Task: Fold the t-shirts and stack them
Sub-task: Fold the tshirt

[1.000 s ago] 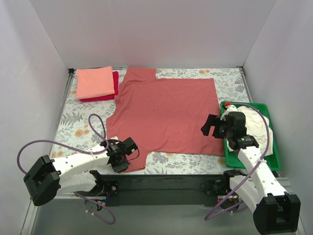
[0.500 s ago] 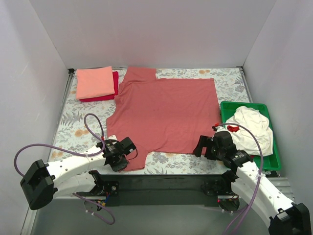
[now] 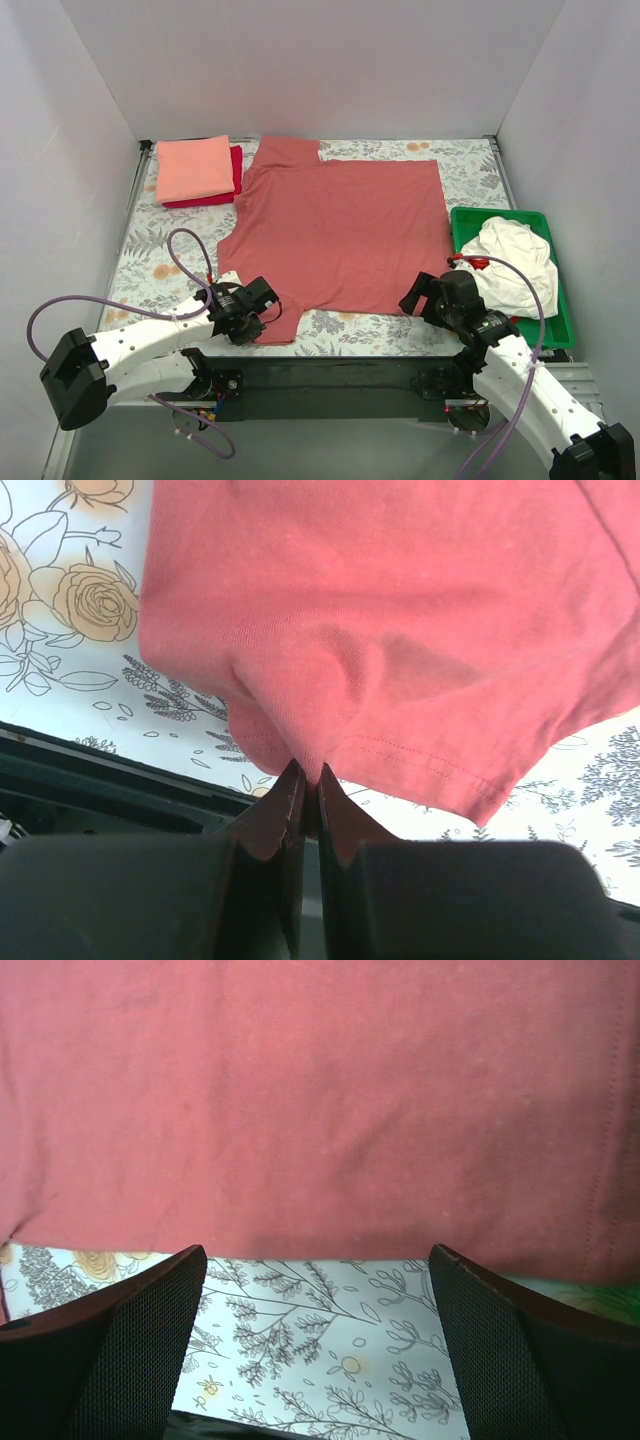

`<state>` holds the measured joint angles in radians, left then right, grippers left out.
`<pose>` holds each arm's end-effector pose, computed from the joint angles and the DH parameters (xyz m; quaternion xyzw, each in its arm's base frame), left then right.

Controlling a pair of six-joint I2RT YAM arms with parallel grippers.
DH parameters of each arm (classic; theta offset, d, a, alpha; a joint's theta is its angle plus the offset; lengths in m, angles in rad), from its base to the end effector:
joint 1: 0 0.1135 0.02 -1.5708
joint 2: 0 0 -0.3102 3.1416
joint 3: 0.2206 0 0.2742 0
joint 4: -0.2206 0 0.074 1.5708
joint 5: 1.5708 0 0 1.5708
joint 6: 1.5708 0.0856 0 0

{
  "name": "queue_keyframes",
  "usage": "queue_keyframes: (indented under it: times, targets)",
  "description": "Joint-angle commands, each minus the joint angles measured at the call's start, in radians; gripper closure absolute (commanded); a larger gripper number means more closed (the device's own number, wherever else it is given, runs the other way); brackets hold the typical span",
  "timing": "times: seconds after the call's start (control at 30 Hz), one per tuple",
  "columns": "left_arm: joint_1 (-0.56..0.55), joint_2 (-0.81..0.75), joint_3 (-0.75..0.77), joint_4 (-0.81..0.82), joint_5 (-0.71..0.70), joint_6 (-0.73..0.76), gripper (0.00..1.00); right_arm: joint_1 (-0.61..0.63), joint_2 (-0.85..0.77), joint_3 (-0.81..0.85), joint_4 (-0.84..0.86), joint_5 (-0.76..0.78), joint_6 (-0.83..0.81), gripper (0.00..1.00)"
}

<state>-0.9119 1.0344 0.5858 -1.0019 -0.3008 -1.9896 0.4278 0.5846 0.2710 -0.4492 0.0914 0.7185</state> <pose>0.1102 -0.1009 0.1635 -0.5142 0.8425 -0.0411 0.1556 0.1392 0.0549 0.1492 0.1508 0.9062 0.1777 0.3527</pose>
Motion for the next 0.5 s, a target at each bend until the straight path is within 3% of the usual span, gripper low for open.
queue_keyframes:
  times: [0.0, 0.47]
  targets:
    - [-0.002, -0.027, 0.029, 0.016, -0.049, -0.259, 1.00, 0.003, -0.011, 0.060, -0.098, 0.071, 0.016, 0.02]
    - [-0.002, -0.039, 0.020, 0.083, -0.063, -0.173, 1.00, 0.005, -0.006, 0.027, -0.123, 0.165, 0.102, 0.05]
